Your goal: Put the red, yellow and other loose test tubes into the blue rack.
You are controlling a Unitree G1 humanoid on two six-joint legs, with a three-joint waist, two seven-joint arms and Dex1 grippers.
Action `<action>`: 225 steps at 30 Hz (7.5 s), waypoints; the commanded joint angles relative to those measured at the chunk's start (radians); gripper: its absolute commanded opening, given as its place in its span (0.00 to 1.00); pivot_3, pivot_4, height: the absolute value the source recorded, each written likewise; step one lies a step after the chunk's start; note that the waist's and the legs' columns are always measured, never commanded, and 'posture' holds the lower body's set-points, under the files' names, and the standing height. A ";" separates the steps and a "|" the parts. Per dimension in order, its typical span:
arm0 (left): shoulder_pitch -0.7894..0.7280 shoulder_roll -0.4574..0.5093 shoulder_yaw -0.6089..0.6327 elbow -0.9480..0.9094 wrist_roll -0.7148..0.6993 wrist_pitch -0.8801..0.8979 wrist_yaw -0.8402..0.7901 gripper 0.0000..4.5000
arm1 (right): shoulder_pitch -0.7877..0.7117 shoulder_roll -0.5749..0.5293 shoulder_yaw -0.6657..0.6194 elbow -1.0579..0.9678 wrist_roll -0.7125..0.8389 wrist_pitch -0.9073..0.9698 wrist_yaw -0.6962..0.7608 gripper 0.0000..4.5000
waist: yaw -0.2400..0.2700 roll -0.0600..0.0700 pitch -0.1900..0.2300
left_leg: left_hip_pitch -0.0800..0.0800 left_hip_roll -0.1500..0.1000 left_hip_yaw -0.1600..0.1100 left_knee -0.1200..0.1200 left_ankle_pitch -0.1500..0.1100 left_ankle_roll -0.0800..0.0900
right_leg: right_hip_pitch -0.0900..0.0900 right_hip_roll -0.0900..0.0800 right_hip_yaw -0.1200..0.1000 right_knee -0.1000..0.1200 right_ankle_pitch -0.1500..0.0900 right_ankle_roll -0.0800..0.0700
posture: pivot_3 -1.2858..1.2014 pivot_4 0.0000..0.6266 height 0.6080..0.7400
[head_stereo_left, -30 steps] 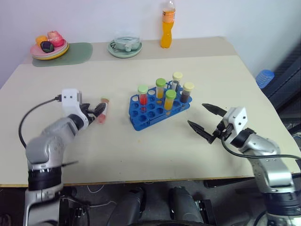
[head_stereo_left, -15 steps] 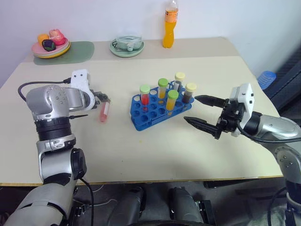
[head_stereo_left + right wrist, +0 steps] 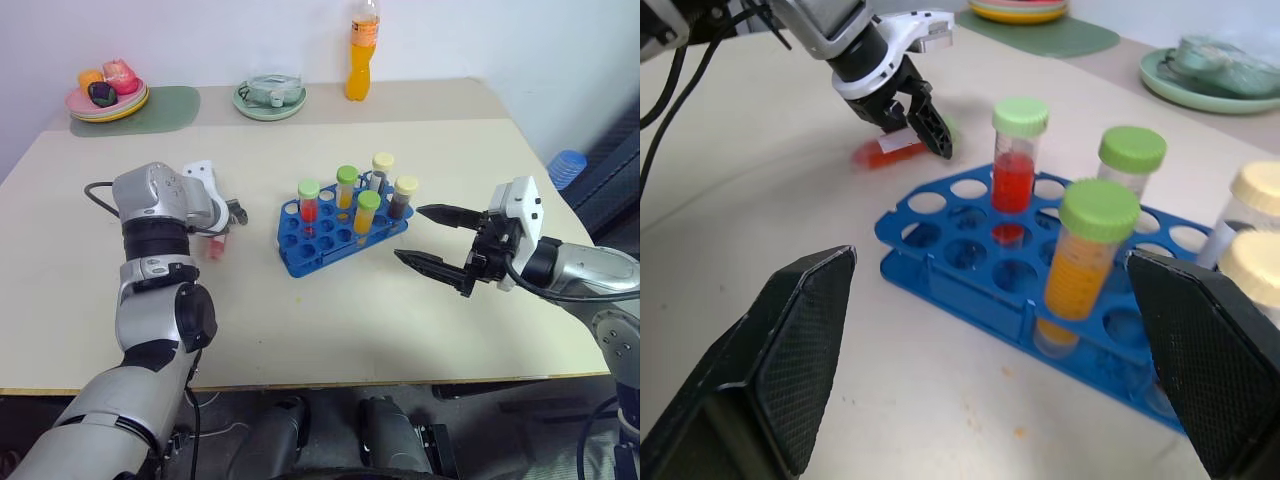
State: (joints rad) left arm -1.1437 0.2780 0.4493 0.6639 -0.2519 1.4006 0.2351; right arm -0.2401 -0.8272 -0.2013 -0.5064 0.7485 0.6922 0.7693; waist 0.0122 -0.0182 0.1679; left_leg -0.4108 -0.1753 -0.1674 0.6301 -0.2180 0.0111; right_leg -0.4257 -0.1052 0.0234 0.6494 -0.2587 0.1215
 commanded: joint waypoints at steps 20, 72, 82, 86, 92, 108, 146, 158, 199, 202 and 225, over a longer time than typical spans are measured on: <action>-0.077 0.184 -0.234 0.292 0.062 -0.152 -0.337 0.17 | 0.026 -0.010 -0.050 -0.074 0.014 0.021 -0.032 1.00 | -0.001 0.001 -0.001 | 0.001 0.000 0.000 0.001 0.000 0.001 | 0.001 0.000 0.000 0.001 0.001 0.001 | 0.52 0.24 1.00; 0.590 -0.250 -0.541 -0.087 0.034 -1.927 -1.158 0.17 | 0.520 -0.050 -0.471 -0.305 0.144 0.123 -0.110 1.00 | 0.028 0.002 -0.002 | 0.001 0.001 0.003 0.002 -0.006 0.010 | 0.004 0.000 0.002 -0.004 0.002 0.000 | 0.52 0.24 1.00; 0.562 -0.216 -0.522 0.009 0.030 -1.987 -1.151 0.17 | 0.513 -0.068 -0.494 -0.317 0.184 0.150 -0.154 1.00 | 0.027 0.002 -0.003 | 0.002 0.001 0.003 0.003 -0.006 0.010 | 0.006 0.000 0.001 -0.004 0.002 0.000 | 0.52 0.24 1.00; 0.572 -0.206 -0.522 -0.001 0.029 -1.984 -1.143 0.17 | 0.506 -0.069 -0.482 -0.306 0.178 0.142 -0.157 1.00 | 0.026 0.002 -0.003 | 0.003 0.001 0.003 0.003 -0.006 0.010 | 0.006 0.000 0.001 -0.004 0.002 0.000 | 0.52 0.24 1.00; 0.605 -0.206 -0.535 -0.026 0.027 -1.971 -1.152 0.17 | 0.492 -0.072 -0.471 -0.299 0.175 0.141 -0.158 1.00 | 0.026 0.003 -0.003 | 0.003 0.001 0.003 0.003 -0.006 0.010 | 0.006 0.000 0.001 -0.004 0.002 0.000 | 0.52 0.24 1.00; 0.596 -0.189 -0.520 0.044 0.009 -1.977 -1.170 0.17 | 0.546 -0.033 -0.486 -0.307 0.161 0.106 -0.133 1.00 | 0.027 0.003 -0.008 | 0.004 0.002 0.003 0.003 -0.006 0.011 | 0.007 0.000 0.001 -0.004 0.001 0.000 | 0.52 0.24 1.00; 0.613 -0.184 -0.511 -0.066 -0.029 -1.872 -1.203 0.17 | 0.583 0.060 -0.367 -0.246 0.027 -0.094 -0.049 1.00 | 0.027 0.005 -0.013 | 0.017 0.007 0.003 -0.002 -0.010 0.012 | 0.025 0.005 0.000 -0.019 0.001 0.001 | 0.52 0.24 1.00; 0.616 -0.180 -0.514 -0.089 -0.026 -1.855 -1.193 0.17 | 0.591 0.069 -0.362 -0.241 0.016 -0.108 -0.047 1.00 | 0.027 0.004 -0.013 | 0.017 0.007 0.003 -0.003 -0.010 0.012 | 0.024 0.004 0.001 -0.019 0.000 0.001 | 0.52 0.24 1.00; 0.587 -0.217 -0.470 -0.184 -0.114 -1.811 -1.205 0.17 | 0.583 0.079 -0.349 -0.240 0.009 -0.112 -0.067 1.00 | 0.030 0.003 -0.011 | 0.006 0.007 0.003 -0.001 -0.010 0.013 | 0.016 0.005 0.000 -0.019 0.001 0.001 | 0.52 0.24 1.00; 0.599 -0.204 -0.473 -0.153 -0.105 -1.814 -1.221 0.17 | 0.588 0.082 -0.347 -0.241 0.007 -0.114 -0.068 1.00 | 0.029 0.003 -0.011 | 0.006 0.007 0.003 -0.001 -0.010 0.013 | 0.016 0.005 0.000 -0.019 0.001 0.001 | 0.52 0.24 1.00; 0.631 -0.188 -0.509 -0.164 -0.079 -1.770 -1.287 0.17 | 0.599 0.085 -0.351 -0.258 0.019 -0.105 -0.084 1.00 | 0.029 0.003 -0.011 | 0.007 0.007 0.003 -0.001 -0.010 0.013 | 0.016 0.005 0.000 -0.019 0.001 0.001 | 0.52 0.24 1.00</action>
State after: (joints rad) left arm -0.5233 0.0858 -0.0297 0.5056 -0.3471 -0.3843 -1.0381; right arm 0.3545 -0.7514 -0.5398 -0.7383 0.7579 0.5983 0.6895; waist 0.0413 -0.0151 0.1568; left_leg -0.4041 -0.1680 -0.1645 0.6294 -0.2277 0.0237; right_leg -0.4098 -0.1007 0.0232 0.6300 -0.2581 0.1229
